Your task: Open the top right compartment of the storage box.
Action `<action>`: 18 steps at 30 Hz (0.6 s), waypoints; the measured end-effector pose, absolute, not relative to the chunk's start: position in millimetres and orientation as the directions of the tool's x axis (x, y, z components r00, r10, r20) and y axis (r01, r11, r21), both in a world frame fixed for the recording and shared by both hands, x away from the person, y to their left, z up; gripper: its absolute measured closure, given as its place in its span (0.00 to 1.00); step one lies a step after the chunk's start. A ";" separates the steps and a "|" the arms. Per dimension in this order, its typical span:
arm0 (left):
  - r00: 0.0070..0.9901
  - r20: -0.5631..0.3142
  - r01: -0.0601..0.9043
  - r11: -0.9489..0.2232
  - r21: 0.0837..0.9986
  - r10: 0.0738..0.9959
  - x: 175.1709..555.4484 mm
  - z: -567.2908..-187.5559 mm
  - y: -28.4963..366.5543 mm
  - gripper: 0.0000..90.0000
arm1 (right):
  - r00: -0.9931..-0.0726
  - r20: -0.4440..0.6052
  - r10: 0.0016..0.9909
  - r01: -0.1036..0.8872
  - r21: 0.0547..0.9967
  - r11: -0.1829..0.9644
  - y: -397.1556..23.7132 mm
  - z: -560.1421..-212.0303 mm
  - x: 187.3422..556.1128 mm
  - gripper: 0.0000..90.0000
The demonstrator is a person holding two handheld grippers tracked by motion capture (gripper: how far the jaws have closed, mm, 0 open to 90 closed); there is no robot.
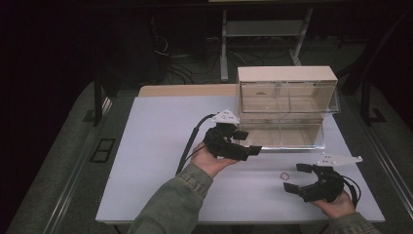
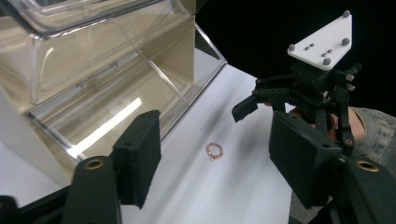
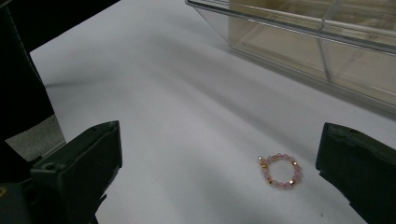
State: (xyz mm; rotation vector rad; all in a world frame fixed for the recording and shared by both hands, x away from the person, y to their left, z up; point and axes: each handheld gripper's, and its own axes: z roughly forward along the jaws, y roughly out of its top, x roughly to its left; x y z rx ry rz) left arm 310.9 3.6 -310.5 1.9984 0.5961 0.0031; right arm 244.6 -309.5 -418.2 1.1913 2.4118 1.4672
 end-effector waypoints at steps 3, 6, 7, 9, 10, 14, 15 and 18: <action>0.880 -0.237 0.402 -0.379 0.833 0.413 313.2 -308.8 -3.2 0.46 | -0.694 0.313 0.648 0.573 0.785 0.235 -309.4 -418.2 244.6 0.00; 0.877 -0.230 0.400 -0.378 0.835 0.421 314.6 -308.1 -6.8 0.54 | -0.695 0.315 0.647 0.575 0.783 0.237 -309.4 -418.2 244.5 0.00; 0.875 -0.234 0.403 -0.370 0.837 0.424 315.4 -307.8 -8.9 0.57 | -0.694 0.315 0.647 0.576 0.783 0.237 -309.3 -418.2 244.6 0.00; 0.874 -0.237 0.406 -0.368 0.836 0.425 317.5 -307.0 -16.3 0.61 | -0.696 0.310 0.647 0.573 0.783 0.241 -309.5 -418.2 244.7 0.00; 0.874 -0.237 0.406 -0.368 0.836 0.425 317.5 -307.0 -16.3 0.64 | -0.696 0.310 0.647 0.573 0.783 0.241 -309.5 -418.2 244.7 0.00; 0.881 -0.227 0.398 -0.390 0.830 0.416 319.9 -305.4 -26.1 0.71 | -0.697 0.303 0.650 0.571 0.783 0.246 -310.1 -418.6 244.9 0.00; 0.880 -0.228 0.401 -0.391 0.829 0.417 320.3 -305.2 -28.1 0.76 | -0.696 0.303 0.650 0.570 0.784 0.245 -310.4 -418.6 244.9 0.00; 0.879 -0.225 0.401 -0.399 0.825 0.419 322.7 -304.7 -33.6 0.83 | -0.697 0.304 0.650 0.570 0.785 0.244 -310.4 -418.6 244.8 0.00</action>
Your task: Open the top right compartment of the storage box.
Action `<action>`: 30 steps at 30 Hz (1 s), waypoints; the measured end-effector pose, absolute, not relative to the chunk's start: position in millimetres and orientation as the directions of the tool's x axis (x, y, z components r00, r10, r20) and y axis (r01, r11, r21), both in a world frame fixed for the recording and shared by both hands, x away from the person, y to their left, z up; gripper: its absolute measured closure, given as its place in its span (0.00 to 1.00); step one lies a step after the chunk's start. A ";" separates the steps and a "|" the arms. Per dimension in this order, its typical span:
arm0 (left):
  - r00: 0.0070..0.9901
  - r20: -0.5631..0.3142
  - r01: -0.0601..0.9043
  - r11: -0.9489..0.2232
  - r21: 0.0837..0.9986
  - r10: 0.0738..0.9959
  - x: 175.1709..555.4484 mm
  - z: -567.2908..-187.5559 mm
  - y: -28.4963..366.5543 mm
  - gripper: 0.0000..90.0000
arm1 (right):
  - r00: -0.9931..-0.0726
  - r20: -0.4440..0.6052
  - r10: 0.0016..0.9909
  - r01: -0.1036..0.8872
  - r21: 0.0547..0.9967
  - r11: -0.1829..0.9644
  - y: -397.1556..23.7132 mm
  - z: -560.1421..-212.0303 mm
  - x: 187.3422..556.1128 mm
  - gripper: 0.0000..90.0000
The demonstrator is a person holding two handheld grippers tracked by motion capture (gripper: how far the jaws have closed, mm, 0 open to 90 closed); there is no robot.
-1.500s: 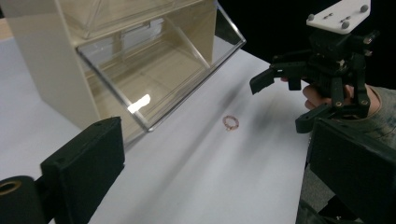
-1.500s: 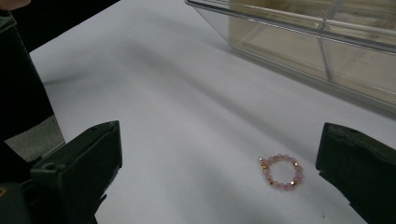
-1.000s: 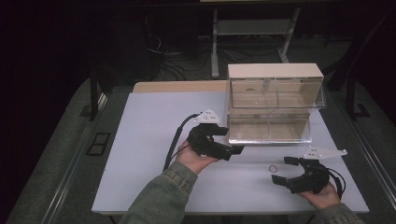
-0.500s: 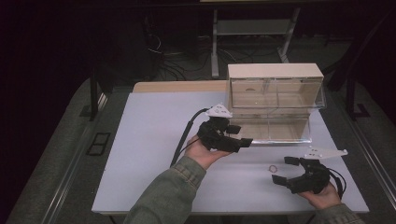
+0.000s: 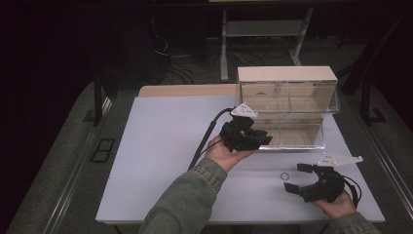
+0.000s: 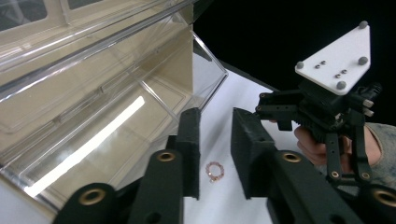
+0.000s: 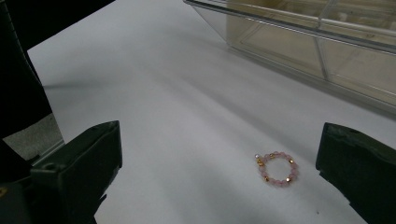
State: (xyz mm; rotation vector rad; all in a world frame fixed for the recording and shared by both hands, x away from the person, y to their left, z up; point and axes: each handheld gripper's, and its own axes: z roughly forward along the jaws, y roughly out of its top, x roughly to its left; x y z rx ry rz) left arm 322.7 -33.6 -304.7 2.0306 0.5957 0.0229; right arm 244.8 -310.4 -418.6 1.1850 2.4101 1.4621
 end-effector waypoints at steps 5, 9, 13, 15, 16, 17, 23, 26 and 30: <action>0.880 -0.212 0.393 -0.402 0.827 0.425 328.3 -303.1 -40.4 0.93 | -0.698 0.302 0.649 0.570 0.783 0.249 -310.3 -418.4 245.0 0.00; 0.878 -0.208 0.393 -0.401 0.828 0.431 331.4 -300.2 -45.2 0.97 | -0.701 0.300 0.648 0.568 0.783 0.253 -310.4 -418.5 245.2 0.00; 0.881 -0.203 0.387 -0.405 0.828 0.427 335.4 -298.5 -49.1 0.99 | -0.695 0.306 0.650 0.573 0.782 0.244 -310.5 -418.6 245.1 0.00; 0.881 -0.203 0.387 -0.404 0.829 0.426 337.1 -298.2 -51.3 0.99 | -0.694 0.309 0.651 0.575 0.781 0.242 -310.4 -418.6 245.2 0.00; 0.879 -0.208 0.392 -0.402 0.828 0.429 338.8 -297.8 -53.7 0.99 | -0.693 0.310 0.651 0.576 0.781 0.241 -310.4 -418.6 245.2 0.00; 0.882 -0.201 0.385 -0.406 0.829 0.426 340.6 -297.6 -54.7 0.99 | -0.692 0.311 0.651 0.577 0.780 0.240 -310.3 -418.5 245.3 0.00; 0.880 -0.216 0.393 -0.395 0.830 0.422 346.2 -297.0 -63.0 0.99 | -0.697 0.307 0.648 0.575 0.780 0.249 -310.6 -418.9 245.6 0.00; 0.876 -0.226 0.403 -0.391 0.828 0.425 350.8 -298.7 -70.9 0.99 | -0.696 0.307 0.649 0.577 0.777 0.252 -311.1 -419.1 245.9 0.00; 0.872 -0.230 0.408 -0.383 0.829 0.432 356.1 -300.7 -76.6 0.99 | -0.695 0.308 0.649 0.578 0.777 0.249 -311.2 -418.9 245.8 0.00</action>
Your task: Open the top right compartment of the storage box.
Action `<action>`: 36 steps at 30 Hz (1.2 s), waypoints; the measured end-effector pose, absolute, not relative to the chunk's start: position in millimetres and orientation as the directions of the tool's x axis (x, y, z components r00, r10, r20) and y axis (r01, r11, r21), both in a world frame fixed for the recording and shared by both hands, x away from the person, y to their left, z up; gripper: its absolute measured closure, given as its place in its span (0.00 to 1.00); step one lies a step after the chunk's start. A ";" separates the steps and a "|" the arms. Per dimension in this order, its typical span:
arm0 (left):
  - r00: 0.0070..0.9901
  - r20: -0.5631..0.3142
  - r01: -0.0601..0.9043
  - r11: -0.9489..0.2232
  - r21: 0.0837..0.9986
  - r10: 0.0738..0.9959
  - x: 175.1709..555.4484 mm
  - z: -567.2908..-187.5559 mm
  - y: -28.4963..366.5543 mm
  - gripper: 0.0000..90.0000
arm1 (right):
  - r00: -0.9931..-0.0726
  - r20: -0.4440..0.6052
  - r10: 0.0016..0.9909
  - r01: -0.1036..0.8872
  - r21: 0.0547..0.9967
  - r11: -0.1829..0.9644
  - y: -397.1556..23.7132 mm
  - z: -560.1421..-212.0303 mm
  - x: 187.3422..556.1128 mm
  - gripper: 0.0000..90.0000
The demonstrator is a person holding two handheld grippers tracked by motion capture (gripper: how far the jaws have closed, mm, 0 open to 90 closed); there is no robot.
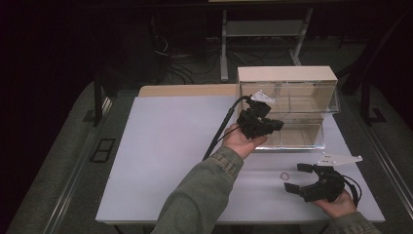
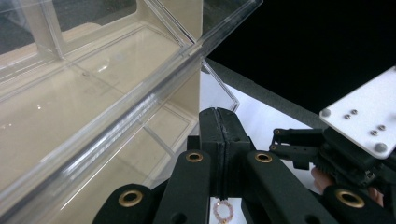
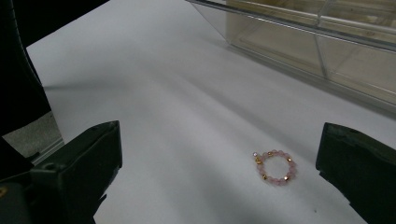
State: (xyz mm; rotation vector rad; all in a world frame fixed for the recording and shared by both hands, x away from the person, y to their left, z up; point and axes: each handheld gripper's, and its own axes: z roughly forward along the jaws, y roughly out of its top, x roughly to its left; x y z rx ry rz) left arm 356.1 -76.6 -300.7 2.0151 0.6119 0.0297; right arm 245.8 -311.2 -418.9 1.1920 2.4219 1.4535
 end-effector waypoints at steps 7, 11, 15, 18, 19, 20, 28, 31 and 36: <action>0.866 -0.241 0.415 -0.364 0.834 0.438 362.9 -305.0 -83.4 0.99 | -0.700 0.302 0.648 0.571 0.781 0.252 -310.9 -419.0 246.7 0.00; 0.864 -0.249 0.417 -0.344 0.841 0.437 366.2 -304.5 -90.0 0.99 | -0.698 0.309 0.646 0.576 0.779 0.249 -309.9 -419.0 246.8 0.00; 0.864 -0.249 0.414 -0.335 0.847 0.439 368.4 -302.6 -98.5 0.99 | -0.701 0.305 0.644 0.575 0.776 0.259 -309.4 -419.7 246.7 0.00; 0.867 -0.245 0.410 -0.342 0.845 0.433 369.0 -301.1 -102.1 0.99 | -0.702 0.306 0.643 0.575 0.776 0.259 -309.9 -419.6 246.8 0.00; 0.870 -0.237 0.404 -0.349 0.846 0.433 368.6 -300.5 -106.2 0.99 | -0.700 0.311 0.643 0.579 0.774 0.256 -310.1 -419.4 246.6 0.00; 0.870 -0.237 0.404 -0.349 0.846 0.433 368.6 -300.5 -106.2 0.99 | -0.699 0.313 0.643 0.580 0.773 0.255 -310.4 -419.3 246.6 0.00; 0.869 -0.223 0.395 -0.349 0.850 0.441 368.3 -301.7 -113.3 0.99 | -0.701 0.311 0.641 0.577 0.776 0.254 -311.3 -419.6 246.9 0.00; 0.869 -0.221 0.393 -0.347 0.852 0.442 367.4 -300.5 -113.8 0.99 | -0.702 0.310 0.641 0.576 0.777 0.255 -311.3 -419.8 247.0 0.00; 0.873 -0.218 0.384 -0.340 0.859 0.436 365.6 -296.2 -113.4 0.99 | -0.706 0.306 0.638 0.573 0.777 0.262 -311.5 -420.1 247.4 0.00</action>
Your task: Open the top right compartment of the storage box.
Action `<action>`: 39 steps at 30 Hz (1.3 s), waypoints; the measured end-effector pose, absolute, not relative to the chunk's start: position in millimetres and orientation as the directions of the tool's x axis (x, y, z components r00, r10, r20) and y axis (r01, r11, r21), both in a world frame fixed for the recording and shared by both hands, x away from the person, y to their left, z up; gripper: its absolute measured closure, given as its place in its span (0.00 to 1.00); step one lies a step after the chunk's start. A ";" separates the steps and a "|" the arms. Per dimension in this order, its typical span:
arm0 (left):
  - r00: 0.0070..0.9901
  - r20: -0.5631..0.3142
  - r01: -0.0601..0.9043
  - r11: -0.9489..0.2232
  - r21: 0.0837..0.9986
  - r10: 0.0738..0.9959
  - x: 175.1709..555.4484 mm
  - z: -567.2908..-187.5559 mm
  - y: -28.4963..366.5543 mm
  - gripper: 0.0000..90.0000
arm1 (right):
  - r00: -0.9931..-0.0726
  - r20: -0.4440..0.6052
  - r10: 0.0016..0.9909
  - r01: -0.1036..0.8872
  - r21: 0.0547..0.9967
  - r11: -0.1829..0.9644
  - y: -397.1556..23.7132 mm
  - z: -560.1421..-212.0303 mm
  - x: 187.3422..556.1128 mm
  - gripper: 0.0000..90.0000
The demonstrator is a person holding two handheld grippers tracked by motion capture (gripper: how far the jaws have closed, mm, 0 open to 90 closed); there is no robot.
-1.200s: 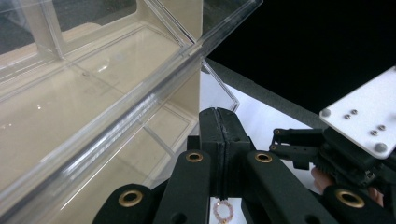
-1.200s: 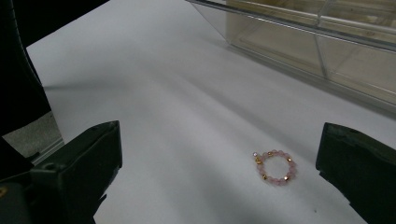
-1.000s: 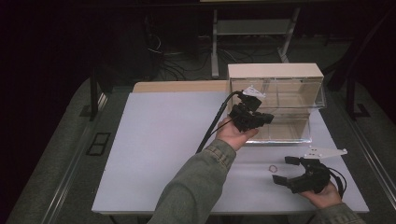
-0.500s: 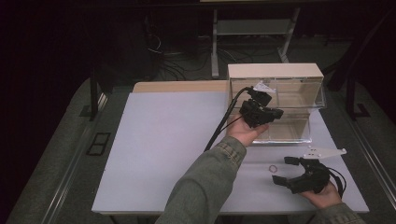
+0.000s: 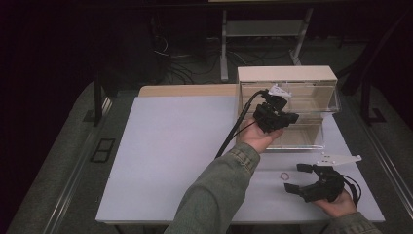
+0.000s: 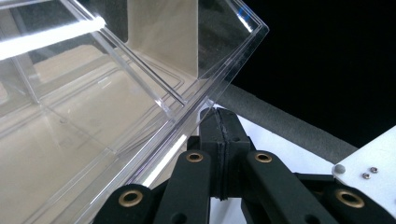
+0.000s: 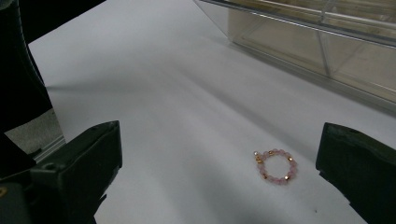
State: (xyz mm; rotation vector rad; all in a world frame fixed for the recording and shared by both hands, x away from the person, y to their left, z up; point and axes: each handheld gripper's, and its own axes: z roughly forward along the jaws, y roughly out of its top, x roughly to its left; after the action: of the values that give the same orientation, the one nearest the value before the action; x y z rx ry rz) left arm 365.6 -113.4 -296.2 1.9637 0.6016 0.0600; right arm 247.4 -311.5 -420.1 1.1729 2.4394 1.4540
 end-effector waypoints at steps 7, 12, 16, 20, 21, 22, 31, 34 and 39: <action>0.880 -0.204 0.366 -0.338 0.867 0.429 363.1 -288.8 -113.5 0.99 | -0.708 0.305 0.637 0.571 0.779 0.261 -311.5 -419.7 247.2 0.00; 0.889 -0.213 0.358 -0.326 0.875 0.405 362.8 -277.8 -112.0 0.99 | -0.711 0.303 0.634 0.567 0.781 0.263 -311.2 -419.4 246.9 0.00; 0.894 -0.196 0.342 -0.333 0.879 0.403 362.4 -271.5 -111.9 0.99 | -0.718 0.301 0.627 0.560 0.784 0.266 -310.4 -419.6 246.7 0.00; 0.895 -0.196 0.341 -0.330 0.880 0.401 362.6 -260.3 -111.8 0.99 | -0.715 0.306 0.628 0.565 0.782 0.262 -310.6 -419.2 246.4 0.00; 0.895 -0.196 0.341 -0.330 0.880 0.401 362.6 -260.3 -111.8 0.99 | -0.715 0.306 0.628 0.565 0.782 0.262 -310.6 -419.2 246.4 0.00; 0.895 -0.197 0.341 -0.329 0.880 0.401 362.9 -258.2 -111.8 0.99 | -0.716 0.303 0.628 0.561 0.786 0.261 -310.4 -419.2 246.4 0.00; 0.898 -0.194 0.336 -0.330 0.882 0.395 367.0 -241.5 -111.7 0.99 | -0.717 0.305 0.627 0.561 0.787 0.259 -310.4 -419.2 246.4 0.00; 0.898 -0.202 0.340 -0.326 0.882 0.392 368.5 -237.8 -111.7 0.99 | -0.720 0.301 0.625 0.556 0.789 0.261 -310.8 -419.0 246.6 0.00; 0.899 -0.199 0.336 -0.325 0.884 0.390 371.8 -230.3 -110.8 0.99 | -0.722 0.299 0.624 0.554 0.790 0.263 -310.7 -419.1 246.7 0.00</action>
State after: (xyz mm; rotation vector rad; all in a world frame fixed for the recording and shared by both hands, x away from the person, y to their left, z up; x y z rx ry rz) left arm 371.8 -110.8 -230.3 1.9373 0.5309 0.0593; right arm 246.7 -310.7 -419.1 1.1389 2.4377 1.4765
